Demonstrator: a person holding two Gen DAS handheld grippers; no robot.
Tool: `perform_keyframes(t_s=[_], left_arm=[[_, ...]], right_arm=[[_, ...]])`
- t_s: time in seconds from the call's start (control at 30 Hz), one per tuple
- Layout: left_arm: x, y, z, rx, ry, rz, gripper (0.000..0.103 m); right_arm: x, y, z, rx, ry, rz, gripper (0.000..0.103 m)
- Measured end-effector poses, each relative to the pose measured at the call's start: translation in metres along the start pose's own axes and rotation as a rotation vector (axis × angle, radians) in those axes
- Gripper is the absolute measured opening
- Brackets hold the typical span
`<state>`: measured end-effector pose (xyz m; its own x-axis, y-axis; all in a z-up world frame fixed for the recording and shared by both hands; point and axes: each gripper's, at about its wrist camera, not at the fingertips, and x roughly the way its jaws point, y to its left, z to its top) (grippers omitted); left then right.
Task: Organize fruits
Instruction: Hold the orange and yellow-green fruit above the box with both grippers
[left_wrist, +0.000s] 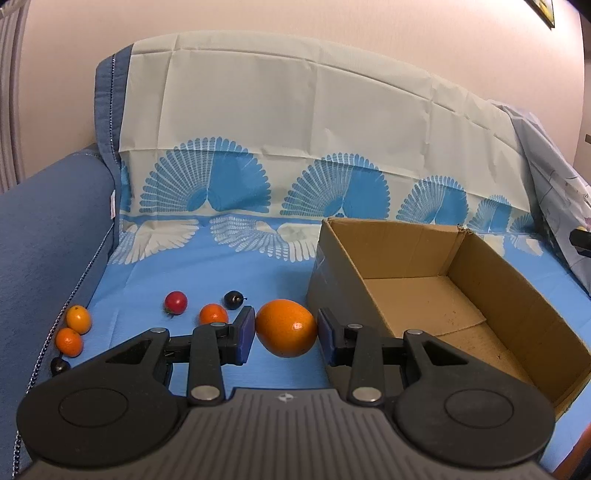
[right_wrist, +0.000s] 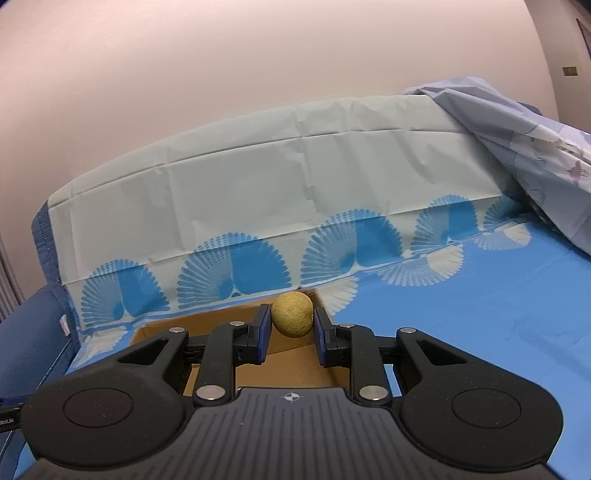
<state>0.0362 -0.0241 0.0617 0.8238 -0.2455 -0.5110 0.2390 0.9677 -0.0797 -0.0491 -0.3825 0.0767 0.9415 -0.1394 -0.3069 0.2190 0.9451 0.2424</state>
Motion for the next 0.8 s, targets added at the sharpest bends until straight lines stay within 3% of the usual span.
perform_keyframes(t_s=[0.17,0.8], left_arm=[[0.000,-0.005,0.000,-0.003,-0.014,-0.017,0.041],[-0.013,-0.028,-0.003,0.052,-0.085,-0.111,0.041]], right_arm=[[-0.003,-0.008,0.002,0.026,-0.006,-0.012,0.025],[-0.002,0.018,-0.003,-0.092,0.005,0.008,0.025]])
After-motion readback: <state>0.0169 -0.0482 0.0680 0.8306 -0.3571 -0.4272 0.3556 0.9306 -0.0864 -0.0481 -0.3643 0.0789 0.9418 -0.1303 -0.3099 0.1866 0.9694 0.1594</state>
